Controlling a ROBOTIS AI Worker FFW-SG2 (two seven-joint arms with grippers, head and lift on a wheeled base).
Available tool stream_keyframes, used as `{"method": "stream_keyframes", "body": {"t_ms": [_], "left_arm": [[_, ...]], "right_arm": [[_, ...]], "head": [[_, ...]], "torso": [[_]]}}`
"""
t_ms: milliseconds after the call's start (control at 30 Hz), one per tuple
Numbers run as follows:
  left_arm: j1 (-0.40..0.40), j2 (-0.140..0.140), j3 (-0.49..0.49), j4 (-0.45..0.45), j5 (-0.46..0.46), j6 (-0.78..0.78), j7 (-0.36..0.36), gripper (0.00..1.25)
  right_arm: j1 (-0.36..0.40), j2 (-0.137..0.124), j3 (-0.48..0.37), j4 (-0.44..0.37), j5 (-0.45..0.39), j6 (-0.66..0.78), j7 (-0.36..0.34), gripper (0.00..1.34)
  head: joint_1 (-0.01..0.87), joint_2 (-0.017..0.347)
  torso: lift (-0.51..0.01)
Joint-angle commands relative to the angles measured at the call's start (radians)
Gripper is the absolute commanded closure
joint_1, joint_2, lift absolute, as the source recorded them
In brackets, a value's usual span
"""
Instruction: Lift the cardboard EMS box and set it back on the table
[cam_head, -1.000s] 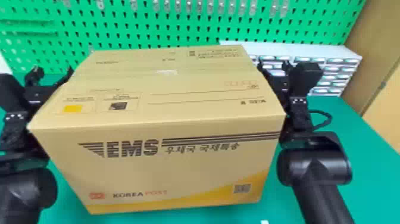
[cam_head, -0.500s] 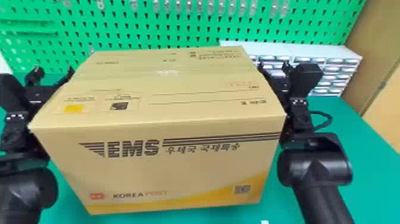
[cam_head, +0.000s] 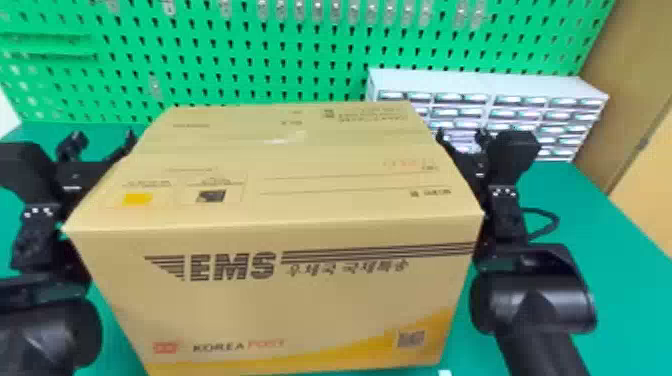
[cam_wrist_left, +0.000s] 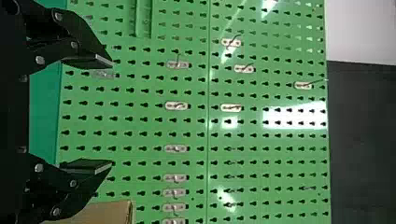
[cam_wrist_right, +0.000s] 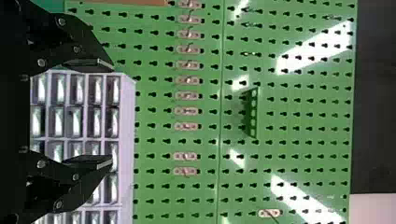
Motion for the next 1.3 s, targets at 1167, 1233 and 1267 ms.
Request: {"method": "stream_keyframes", "body": {"t_ms": [1167, 1233, 1267], "left_arm": [[0.035, 0.0, 0.044, 0.108, 0.021, -0.03, -0.029, 0.49], [0.035, 0.0, 0.079, 0.106, 0.001, -0.033, -0.049, 0.49], [0.036, 0.0, 0.091, 0.106, 0.0, -0.035, -0.052, 0.49]], "right_arm": [[0.1, -0.048, -0.047, 0.075, -0.032, -0.037, 0.011, 0.57], [0.107, -0.058, -0.07, 0.06, -0.032, -0.037, 0.021, 0.57], [0.112, -0.063, -0.082, 0.052, -0.032, -0.037, 0.024, 0.57]], "head": [[0.678, -0.014], [0.678, -0.014], [0.678, -0.014]], "torso": [[-0.092], [-0.092], [-0.092]]}}
